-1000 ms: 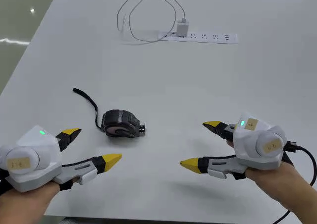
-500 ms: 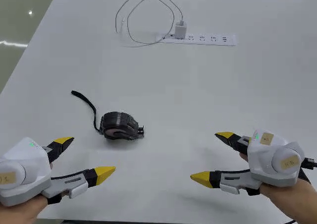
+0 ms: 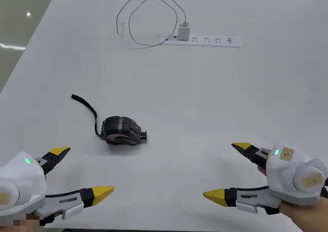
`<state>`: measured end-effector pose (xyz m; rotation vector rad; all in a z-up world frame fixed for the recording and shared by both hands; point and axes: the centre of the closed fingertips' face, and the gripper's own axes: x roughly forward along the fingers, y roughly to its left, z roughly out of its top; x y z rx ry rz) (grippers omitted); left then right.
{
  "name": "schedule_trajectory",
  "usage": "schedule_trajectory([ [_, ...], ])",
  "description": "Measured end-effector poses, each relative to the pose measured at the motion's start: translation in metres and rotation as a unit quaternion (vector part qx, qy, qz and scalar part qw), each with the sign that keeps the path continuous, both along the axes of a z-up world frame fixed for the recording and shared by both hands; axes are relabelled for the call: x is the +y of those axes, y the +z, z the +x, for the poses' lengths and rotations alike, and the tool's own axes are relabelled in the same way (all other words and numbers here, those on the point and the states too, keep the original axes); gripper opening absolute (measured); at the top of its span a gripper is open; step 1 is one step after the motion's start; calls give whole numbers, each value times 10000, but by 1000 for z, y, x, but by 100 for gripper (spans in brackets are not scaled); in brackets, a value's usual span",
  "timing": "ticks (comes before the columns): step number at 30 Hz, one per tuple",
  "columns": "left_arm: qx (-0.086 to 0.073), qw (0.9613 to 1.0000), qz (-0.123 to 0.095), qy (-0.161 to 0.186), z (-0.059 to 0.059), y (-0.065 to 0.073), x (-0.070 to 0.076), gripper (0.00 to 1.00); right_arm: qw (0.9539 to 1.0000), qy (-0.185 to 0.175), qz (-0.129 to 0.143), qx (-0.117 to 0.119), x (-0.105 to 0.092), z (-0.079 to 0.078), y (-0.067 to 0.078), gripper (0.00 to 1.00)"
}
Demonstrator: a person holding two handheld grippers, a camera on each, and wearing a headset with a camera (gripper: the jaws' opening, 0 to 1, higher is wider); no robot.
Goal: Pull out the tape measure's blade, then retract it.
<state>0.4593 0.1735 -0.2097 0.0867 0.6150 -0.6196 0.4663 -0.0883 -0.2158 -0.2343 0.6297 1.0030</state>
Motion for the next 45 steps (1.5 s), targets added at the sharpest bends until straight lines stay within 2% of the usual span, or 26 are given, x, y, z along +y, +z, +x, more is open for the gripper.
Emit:
schedule_trajectory([
  [8, -25, 10000, 27, -50, -3, 1, 2, 90, 10000, -75, -18, 57, -11, -9, -4, 90],
  [11, -42, 9999, 117, -100, -4, 2, 4, 92, 9999, -105, -62, 75, -16, -12, -6, 91],
  [21, -24, 9997, 126, -195, -11, 4, 8, 99, 9996, -243, -92, 97, -25, -19, -6, 97],
  [27, -36, 9993, 215, -294, -15, 5, 9, 99, 9994, -304, -85, 122, -30, -21, -6, 99],
  [45, 3, 9993, 228, -287, -19, 4, 15, 99, 9991, -387, -123, 129, -38, -25, -6, 99],
])
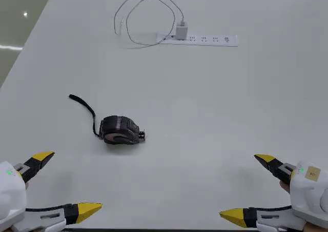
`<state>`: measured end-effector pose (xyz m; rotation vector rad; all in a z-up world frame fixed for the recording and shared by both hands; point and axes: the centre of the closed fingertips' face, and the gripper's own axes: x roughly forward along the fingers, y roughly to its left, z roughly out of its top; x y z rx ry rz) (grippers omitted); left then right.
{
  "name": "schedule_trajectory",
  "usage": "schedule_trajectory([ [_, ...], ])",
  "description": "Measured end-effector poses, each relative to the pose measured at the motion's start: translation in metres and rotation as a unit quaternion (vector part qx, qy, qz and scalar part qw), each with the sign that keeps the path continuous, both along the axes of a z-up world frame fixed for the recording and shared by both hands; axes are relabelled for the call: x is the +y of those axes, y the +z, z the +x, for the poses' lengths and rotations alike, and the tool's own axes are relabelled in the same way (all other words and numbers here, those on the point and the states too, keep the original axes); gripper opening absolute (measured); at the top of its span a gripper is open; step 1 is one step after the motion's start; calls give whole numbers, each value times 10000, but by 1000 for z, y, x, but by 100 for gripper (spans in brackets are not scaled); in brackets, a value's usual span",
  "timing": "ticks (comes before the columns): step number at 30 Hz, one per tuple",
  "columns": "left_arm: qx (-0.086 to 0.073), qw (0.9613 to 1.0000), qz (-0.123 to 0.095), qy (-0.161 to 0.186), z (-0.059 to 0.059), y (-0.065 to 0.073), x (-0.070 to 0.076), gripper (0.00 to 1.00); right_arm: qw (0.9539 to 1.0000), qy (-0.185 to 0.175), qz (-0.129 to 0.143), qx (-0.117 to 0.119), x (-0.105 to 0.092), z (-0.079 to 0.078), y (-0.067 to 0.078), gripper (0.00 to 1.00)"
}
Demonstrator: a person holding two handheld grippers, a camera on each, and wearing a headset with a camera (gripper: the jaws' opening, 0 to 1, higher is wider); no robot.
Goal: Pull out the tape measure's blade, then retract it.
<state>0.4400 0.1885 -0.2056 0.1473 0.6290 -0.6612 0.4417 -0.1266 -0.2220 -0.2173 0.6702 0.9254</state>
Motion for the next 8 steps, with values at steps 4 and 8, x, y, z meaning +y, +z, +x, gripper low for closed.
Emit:
schedule_trajectory([
  [4, -3, 10000, 9, -4, 1, 1, 1, 99, 10000, 0, 7, -1, 0, 0, 1, 99],
  [8, -2, 10000, -2, 5, 0, 1, 1, 99, 10000, 8, 14, -13, 1, 1, 3, 99],
])
